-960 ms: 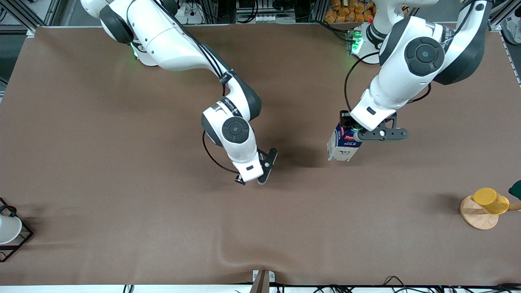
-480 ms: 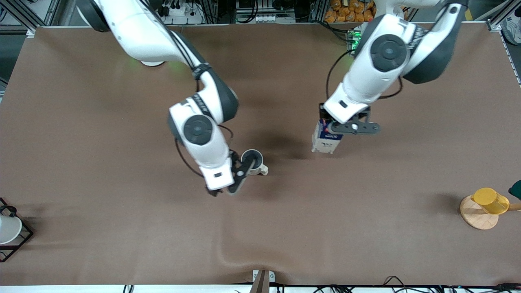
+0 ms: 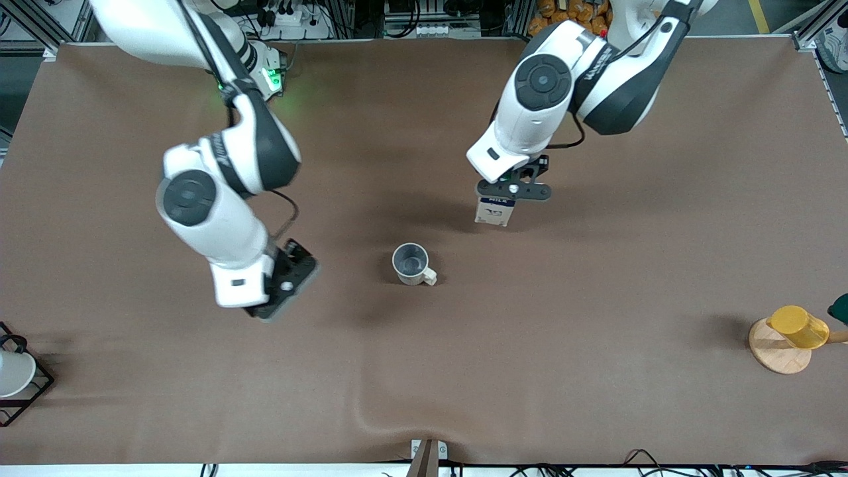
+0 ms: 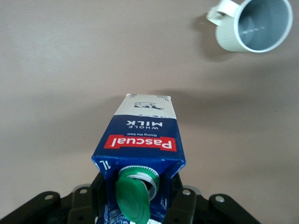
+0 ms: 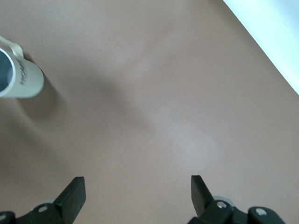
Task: Place milk next to cup
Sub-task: 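Release the mug with the right gripper while the left gripper carries milk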
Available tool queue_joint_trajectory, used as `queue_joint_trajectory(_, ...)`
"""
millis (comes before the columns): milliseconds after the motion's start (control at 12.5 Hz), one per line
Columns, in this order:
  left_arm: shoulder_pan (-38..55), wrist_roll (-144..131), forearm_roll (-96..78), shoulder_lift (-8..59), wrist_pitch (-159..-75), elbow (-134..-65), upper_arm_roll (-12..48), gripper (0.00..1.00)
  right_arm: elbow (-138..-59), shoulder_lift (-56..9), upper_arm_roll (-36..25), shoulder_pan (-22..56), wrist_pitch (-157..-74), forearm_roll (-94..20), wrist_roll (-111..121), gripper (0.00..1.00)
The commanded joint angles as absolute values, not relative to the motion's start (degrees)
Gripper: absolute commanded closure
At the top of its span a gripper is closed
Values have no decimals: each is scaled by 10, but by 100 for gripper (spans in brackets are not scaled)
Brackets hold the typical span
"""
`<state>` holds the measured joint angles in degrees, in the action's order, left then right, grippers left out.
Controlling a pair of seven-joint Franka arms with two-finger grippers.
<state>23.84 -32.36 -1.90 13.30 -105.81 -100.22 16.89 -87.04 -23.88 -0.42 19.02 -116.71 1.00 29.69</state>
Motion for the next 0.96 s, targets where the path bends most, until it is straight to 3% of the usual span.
queue_joint_trajectory(0, 272, -367, -28, 207, -1049, -906, 165, 45, -982, -134, 5, 144, -1168, 5, 297, 0)
queue_joint_trajectory(320, 315, -457, -26, 285, -1049, -832, 164, 45, -1059, -33, -17, 84, -1158, 5, 279, 0)
queue_joint_trajectory(880, 363, -507, -25, 364, -1054, -755, 145, 45, -1033, 15, -11, 34, -1014, 7, 39, 0)
